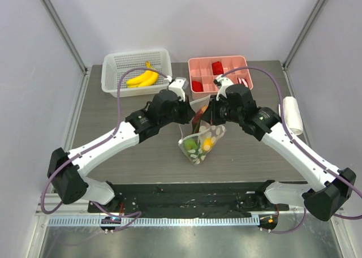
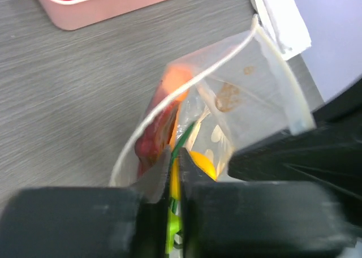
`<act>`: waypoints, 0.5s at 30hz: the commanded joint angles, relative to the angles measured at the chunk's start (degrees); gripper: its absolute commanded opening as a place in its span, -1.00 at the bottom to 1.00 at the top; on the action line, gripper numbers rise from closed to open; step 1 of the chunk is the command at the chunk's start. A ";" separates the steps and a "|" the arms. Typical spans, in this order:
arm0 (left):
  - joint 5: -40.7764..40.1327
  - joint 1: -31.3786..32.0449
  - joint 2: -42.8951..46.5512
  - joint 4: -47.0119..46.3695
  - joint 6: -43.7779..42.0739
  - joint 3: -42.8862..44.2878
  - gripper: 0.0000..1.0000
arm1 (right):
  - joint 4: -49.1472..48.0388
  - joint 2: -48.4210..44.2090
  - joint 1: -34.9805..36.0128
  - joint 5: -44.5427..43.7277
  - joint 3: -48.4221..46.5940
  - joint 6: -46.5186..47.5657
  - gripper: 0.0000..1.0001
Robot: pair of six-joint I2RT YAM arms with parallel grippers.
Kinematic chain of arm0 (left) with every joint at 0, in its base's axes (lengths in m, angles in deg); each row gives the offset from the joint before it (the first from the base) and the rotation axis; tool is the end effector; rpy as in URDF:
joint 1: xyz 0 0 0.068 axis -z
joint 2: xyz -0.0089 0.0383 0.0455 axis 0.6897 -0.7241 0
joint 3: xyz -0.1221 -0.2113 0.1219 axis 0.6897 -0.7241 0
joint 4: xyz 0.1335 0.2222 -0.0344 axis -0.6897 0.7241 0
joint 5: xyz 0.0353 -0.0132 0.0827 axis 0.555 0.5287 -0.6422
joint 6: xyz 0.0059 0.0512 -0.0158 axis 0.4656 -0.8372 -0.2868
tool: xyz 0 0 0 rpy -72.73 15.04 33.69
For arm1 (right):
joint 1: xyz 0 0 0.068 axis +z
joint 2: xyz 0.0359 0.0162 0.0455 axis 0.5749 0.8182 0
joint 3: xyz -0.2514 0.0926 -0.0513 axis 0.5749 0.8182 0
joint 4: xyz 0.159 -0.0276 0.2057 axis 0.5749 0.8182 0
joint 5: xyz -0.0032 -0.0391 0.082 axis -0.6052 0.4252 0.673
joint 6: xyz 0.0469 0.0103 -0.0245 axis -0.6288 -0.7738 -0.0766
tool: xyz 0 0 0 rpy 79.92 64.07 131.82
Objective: Open the zip-top bag and remove the fake food
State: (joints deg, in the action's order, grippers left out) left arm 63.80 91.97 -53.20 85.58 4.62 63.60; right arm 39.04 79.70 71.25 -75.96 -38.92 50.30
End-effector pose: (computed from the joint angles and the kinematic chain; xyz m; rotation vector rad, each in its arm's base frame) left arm 0.2202 -0.2437 0.3388 0.2686 2.0857 -0.7931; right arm 0.2075 0.1579 0.3614 -0.3438 2.1939 0.7408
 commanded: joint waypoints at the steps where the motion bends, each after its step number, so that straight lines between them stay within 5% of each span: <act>1: 5.88 0.60 0.90 1.07 2.84 -1.57 -0.57 | -2.06 -1.69 0.22 1.83 -0.59 1.21 -0.98; 8: 4.59 3.67 -1.03 13.29 -1.12 4.58 -0.18 | -2.06 -1.25 0.14 2.36 -1.38 1.30 -0.98; 15: 5.55 3.67 -3.66 11.97 -0.51 3.69 -0.17 | -2.15 -1.25 0.22 2.45 -1.74 1.12 -0.98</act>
State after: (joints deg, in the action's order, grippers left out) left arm 69.02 95.77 -55.26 97.30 4.67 66.07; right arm 38.99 79.70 71.25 -74.19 -38.90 50.54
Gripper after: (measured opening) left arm 0.415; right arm 0.022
